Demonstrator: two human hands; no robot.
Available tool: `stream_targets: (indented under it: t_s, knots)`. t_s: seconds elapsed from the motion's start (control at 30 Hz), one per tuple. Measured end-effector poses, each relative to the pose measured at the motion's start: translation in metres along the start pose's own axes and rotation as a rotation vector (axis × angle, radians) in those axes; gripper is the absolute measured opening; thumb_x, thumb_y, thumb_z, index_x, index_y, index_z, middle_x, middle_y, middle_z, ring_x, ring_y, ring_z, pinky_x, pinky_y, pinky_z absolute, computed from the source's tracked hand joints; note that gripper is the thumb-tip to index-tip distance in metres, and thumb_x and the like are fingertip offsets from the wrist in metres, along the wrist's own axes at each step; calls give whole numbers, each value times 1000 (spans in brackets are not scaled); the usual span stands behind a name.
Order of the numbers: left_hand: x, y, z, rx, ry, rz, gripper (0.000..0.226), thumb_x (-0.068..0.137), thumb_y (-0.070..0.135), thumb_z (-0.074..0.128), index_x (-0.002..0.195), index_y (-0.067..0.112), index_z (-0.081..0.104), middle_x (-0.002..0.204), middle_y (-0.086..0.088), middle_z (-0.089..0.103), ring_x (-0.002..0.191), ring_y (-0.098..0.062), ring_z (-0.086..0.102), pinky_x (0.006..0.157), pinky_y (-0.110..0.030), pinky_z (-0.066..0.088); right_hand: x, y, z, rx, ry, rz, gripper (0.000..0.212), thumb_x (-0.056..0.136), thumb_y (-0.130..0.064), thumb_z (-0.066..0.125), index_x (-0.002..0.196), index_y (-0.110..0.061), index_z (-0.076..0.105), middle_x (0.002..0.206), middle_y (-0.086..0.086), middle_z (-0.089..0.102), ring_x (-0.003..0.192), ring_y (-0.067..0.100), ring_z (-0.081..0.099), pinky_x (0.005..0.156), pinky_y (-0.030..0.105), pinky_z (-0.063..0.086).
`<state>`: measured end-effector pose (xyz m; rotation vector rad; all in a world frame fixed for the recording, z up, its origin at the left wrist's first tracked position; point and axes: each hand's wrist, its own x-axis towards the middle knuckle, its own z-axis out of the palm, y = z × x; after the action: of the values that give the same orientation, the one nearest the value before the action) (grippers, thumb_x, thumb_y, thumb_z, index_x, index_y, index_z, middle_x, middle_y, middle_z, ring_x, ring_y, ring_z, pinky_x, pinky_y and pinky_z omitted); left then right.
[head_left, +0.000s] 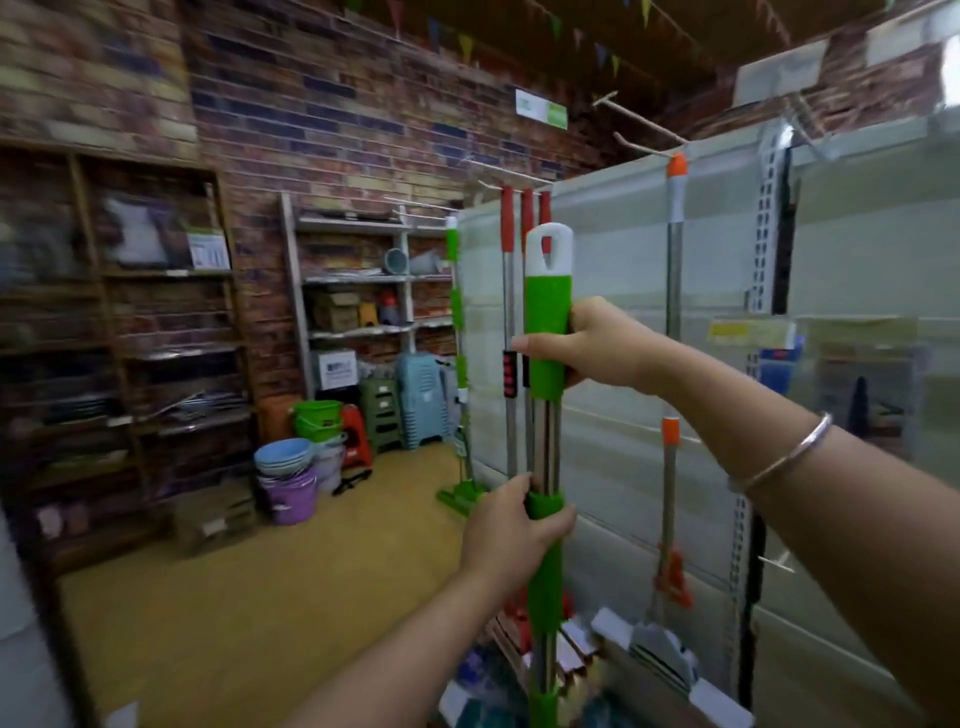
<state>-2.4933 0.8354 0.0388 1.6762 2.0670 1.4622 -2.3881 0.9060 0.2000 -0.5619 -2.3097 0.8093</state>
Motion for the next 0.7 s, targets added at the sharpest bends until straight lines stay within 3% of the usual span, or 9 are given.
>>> stream_targets:
  t_s: [0.1, 0.2, 0.27, 0.4, 0.53, 0.7]
  knots:
    - [38, -29, -19, 15, 50, -31, 31, 81, 41, 67, 90, 12, 64, 82, -3, 68, 76, -18, 65, 67, -39, 53, 56, 7, 24, 28, 2, -59, 24, 88, -34, 61, 95, -12, 61, 91, 6, 70, 74, 9, 69, 65, 22, 59]
    - [75, -59, -36, 50, 67, -85, 22, 81, 42, 67, 83, 20, 61, 76, 4, 64, 69, -10, 61, 60, -31, 50, 111, 15, 50, 41, 4, -98, 43, 87, -37, 62, 107, 2, 60, 102, 22, 68, 90, 30, 69, 80, 43, 59]
    - [100, -77, -47, 76, 88, -97, 20, 81, 41, 67, 72, 30, 53, 67, 9, 57, 62, -3, 55, 58, -25, 45, 144, 22, 68, 68, 20, -139, 47, 85, -38, 64, 105, 4, 59, 96, 22, 68, 89, 33, 68, 83, 51, 55]
    - [146, -110, -70, 134, 145, -101, 27, 82, 40, 66, 67, 35, 44, 64, 15, 50, 63, -5, 51, 57, -26, 43, 201, 36, 101, 165, 53, -199, 41, 81, -42, 67, 105, -10, 61, 96, 7, 69, 86, 20, 68, 82, 39, 58]
    - [197, -146, -95, 179, 188, -111, 27, 80, 42, 67, 66, 31, 46, 65, 11, 54, 67, -11, 56, 63, -32, 48, 256, 52, 139, 192, 61, -233, 39, 83, -46, 63, 96, -10, 66, 91, 20, 70, 66, 18, 57, 64, 33, 46]
    - [263, -196, -126, 165, 218, -74, 31, 80, 37, 69, 64, 30, 44, 63, 12, 53, 62, -9, 54, 54, -27, 42, 336, 59, 173, 222, 72, -235, 32, 86, -42, 62, 95, -11, 64, 61, -8, 51, 49, 4, 43, 52, 20, 36]
